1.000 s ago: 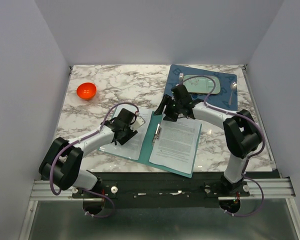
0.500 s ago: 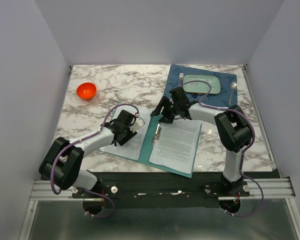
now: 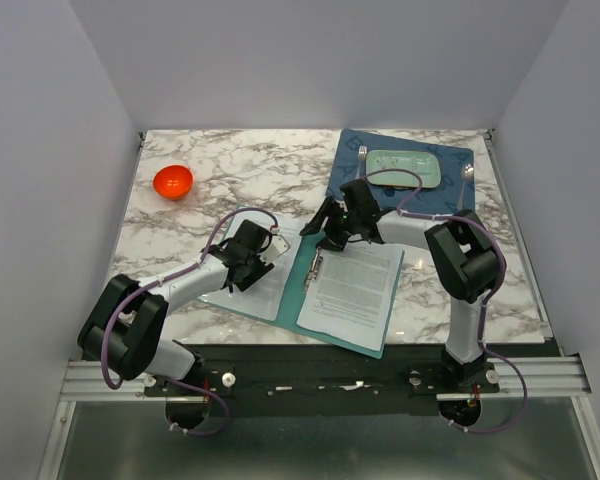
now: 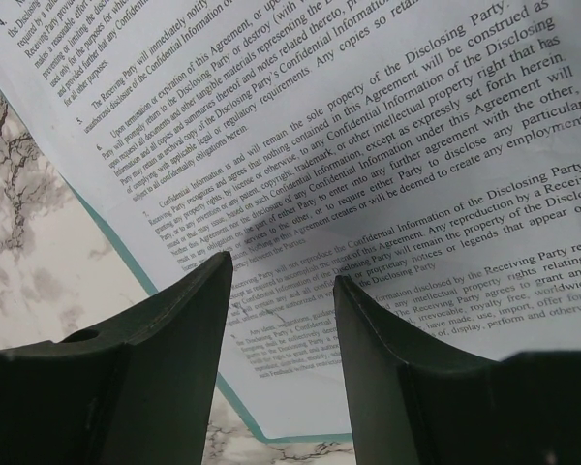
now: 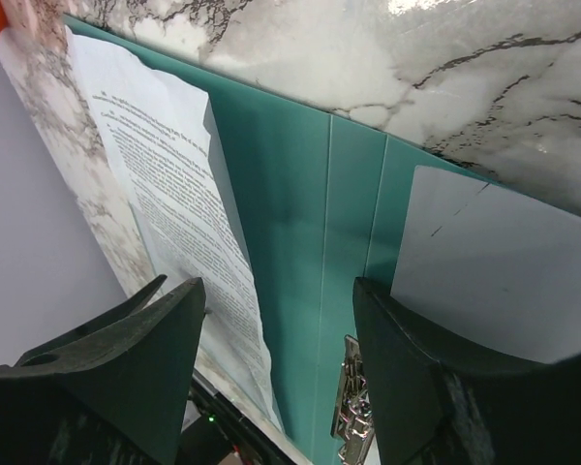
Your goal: Put the files into the folder
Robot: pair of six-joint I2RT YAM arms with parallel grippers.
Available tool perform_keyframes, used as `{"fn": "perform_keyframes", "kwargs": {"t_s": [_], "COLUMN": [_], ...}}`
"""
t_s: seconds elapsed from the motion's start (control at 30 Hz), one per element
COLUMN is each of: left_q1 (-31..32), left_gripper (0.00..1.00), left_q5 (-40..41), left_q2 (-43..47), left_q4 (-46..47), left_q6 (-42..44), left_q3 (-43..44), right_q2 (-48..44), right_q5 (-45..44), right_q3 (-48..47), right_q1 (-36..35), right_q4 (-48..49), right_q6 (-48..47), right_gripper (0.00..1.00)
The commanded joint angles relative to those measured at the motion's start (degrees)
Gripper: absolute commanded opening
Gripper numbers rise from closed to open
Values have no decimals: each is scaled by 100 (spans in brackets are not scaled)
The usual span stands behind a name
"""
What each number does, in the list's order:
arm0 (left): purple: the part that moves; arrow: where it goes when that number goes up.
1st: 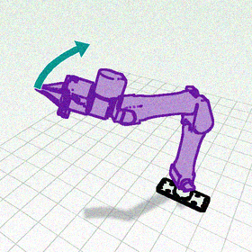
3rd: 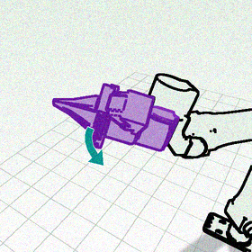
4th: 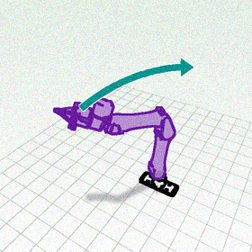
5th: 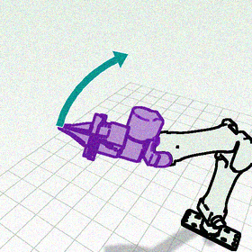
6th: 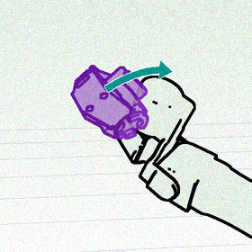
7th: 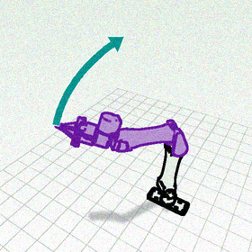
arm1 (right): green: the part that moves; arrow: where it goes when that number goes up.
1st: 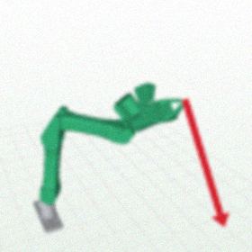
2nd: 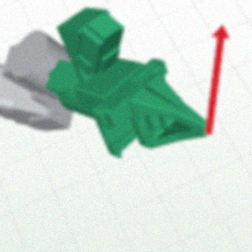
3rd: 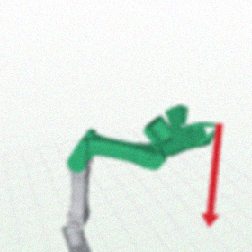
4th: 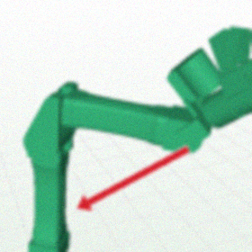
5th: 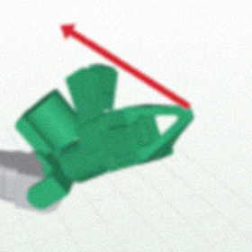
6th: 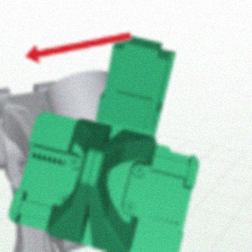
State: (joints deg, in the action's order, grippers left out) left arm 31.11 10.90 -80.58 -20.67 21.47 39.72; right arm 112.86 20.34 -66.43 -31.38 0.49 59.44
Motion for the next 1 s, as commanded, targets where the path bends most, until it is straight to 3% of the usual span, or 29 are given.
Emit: {"fn": "perform_keyframes", "kwargs": {"t_s": [0.0,0.97], "left_q1": [-44,-44], "left_gripper": [60,58], "left_q5": [36,35], "left_q2": [16,42], "left_q4": [-17,-113], "left_q6": [24,-73], "left_q3": [-132,-105], "right_q2": [114,-413], "right_q5": [234,848], "right_q3": [104,904], "right_q1": [0,9], "right_q4": [153,1540], "right_q6": [41,665], "right_gripper": [71,71]}}
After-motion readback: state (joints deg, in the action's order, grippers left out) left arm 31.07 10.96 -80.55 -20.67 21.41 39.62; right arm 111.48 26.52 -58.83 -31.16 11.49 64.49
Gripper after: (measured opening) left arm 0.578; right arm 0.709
